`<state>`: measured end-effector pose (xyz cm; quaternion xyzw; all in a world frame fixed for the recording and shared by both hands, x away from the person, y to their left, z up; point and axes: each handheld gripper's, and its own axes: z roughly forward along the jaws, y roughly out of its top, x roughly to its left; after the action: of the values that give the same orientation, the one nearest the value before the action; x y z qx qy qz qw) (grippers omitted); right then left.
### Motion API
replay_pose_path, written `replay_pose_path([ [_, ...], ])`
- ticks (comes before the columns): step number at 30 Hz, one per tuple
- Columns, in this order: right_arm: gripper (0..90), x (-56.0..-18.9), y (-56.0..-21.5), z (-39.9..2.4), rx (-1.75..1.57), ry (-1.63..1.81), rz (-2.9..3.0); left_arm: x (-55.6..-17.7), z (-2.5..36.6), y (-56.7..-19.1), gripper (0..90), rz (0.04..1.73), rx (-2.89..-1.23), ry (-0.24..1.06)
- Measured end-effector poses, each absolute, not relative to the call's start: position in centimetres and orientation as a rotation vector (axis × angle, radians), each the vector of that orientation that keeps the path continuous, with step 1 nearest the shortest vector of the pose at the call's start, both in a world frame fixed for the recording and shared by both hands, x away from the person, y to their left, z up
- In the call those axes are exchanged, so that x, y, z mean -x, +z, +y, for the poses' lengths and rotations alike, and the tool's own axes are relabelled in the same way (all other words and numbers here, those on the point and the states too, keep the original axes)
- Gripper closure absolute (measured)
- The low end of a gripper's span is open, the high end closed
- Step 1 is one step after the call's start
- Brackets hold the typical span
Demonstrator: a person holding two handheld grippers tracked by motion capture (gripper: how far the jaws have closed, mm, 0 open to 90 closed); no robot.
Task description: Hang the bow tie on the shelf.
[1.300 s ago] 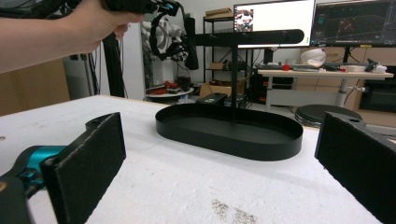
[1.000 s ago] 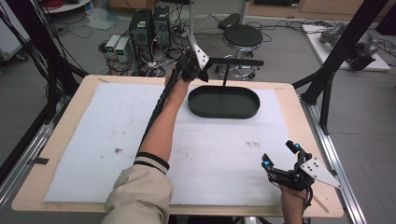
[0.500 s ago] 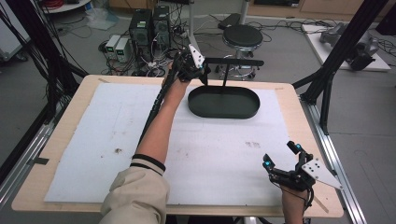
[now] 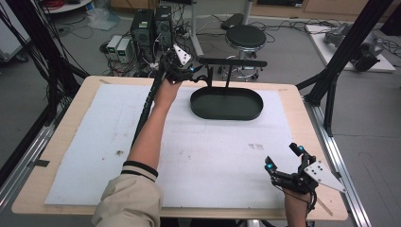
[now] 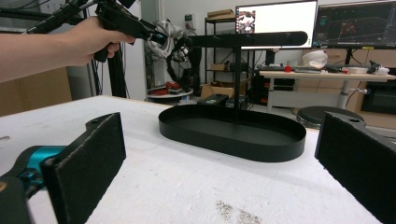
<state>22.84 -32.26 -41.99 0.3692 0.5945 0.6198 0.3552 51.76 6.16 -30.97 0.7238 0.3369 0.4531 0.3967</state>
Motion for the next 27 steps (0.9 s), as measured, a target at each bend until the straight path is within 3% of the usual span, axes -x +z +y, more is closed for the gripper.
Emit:
replay_pose_path([
  [14, 0.8, -22.9, -42.0, -32.1, -0.955, 1.602, 1.540, -46.6, 12.9, -30.7, 6.7, 0.853, -1.656, 0.930],
  [27, 0.8, -23.0, -42.2, -31.8, -0.999, 1.608, 1.537, -36.3, 21.3, -31.0, 1.7, 0.812, -1.503, 0.839],
])
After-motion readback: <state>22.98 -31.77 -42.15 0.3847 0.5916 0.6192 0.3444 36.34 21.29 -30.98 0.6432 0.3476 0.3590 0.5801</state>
